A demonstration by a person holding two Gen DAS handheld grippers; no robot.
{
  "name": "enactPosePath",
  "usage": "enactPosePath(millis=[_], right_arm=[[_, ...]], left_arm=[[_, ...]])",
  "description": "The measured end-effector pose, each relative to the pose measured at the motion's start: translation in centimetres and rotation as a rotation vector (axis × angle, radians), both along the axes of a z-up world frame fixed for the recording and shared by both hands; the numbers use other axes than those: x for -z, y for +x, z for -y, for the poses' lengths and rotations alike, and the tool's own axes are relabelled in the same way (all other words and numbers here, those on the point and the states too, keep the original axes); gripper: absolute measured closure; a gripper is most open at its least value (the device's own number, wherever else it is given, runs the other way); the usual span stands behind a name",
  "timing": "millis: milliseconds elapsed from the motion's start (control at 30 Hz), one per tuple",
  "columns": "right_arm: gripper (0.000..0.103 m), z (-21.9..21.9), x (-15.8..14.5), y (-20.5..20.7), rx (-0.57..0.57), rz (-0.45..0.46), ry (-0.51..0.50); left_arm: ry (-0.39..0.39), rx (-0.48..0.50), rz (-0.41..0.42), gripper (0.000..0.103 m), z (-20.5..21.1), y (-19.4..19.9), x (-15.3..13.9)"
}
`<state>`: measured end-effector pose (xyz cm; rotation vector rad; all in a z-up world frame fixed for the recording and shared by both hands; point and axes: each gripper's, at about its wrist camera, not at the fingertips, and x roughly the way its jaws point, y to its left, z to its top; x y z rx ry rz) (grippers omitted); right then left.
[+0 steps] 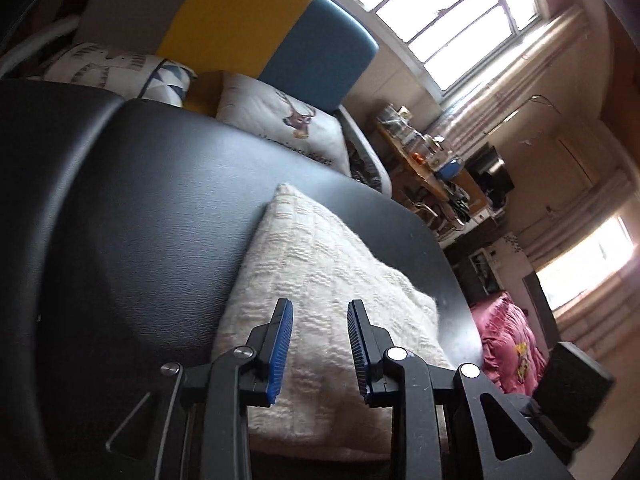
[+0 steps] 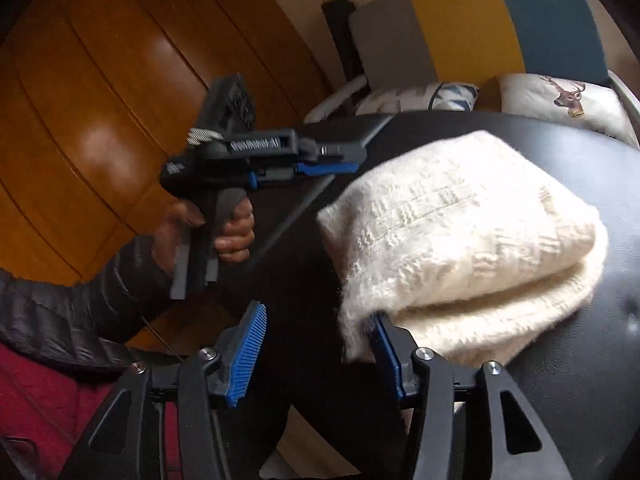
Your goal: Fold clothes
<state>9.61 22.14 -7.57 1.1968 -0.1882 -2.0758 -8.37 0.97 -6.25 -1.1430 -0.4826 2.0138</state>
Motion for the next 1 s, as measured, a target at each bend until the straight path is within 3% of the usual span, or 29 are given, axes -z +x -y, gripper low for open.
enactPosePath(millis=[67, 133, 167, 200, 267, 333, 467, 600, 700, 867, 1000], right_arm=[[0.048, -0.1, 1.9, -0.2, -0.015, 0.087, -0.010], [0.049, -0.9, 4.2, 0.0, 0.000, 0.162, 0.036], [0.054, -2.1, 5.3, 0.5, 0.031, 0.191, 0.048], [0.062, -3.6, 5.7, 1.1, 0.067, 0.202, -0.010], [0.063, -6.5, 6.4, 2.4, 0.140, 0.225, -0.124], [0.063, -7.6, 6.6, 3.5, 0.179, 0.218, -0.166], [0.057, -9.6, 5.7, 5.3, 0.250, 0.212, -0.243], [0.053, -12.6, 3.5, 5.4, 0.376, 0.091, -0.305], [0.051, -14.0, 3.4, 3.4, 0.480, 0.060, -0.397], [0.051, -14.3, 5.4, -1.2, 0.633, 0.168, -0.433], [0.051, -14.9, 6.5, -2.7, 0.659, 0.212, -0.445]], left_arm=[[-0.002, 0.068, 0.012, 0.057, -1.2, 0.2, 0.4], [-0.022, 0.137, 0.018, 0.055, -1.9, 1.1, 1.3], [-0.031, 0.176, 0.019, 0.055, -2.1, 1.6, 1.8], [-0.034, 0.212, 0.025, 0.055, -2.3, 2.2, 2.4], [-0.006, 0.266, 0.031, 0.056, -2.0, 3.7, 3.2], [0.004, 0.300, 0.022, 0.057, -1.8, 4.9, 3.3], [-0.010, 0.279, -0.012, 0.058, -1.4, 6.3, 1.6], [-0.029, 0.253, -0.104, 0.052, -1.3, 7.2, -0.6], [-0.055, 0.251, -0.151, 0.050, -2.4, 7.3, -1.0], [-0.100, 0.281, -0.190, 0.048, -4.6, 8.1, -0.3], [-0.122, 0.302, -0.220, 0.038, -5.3, 9.0, 0.4]])
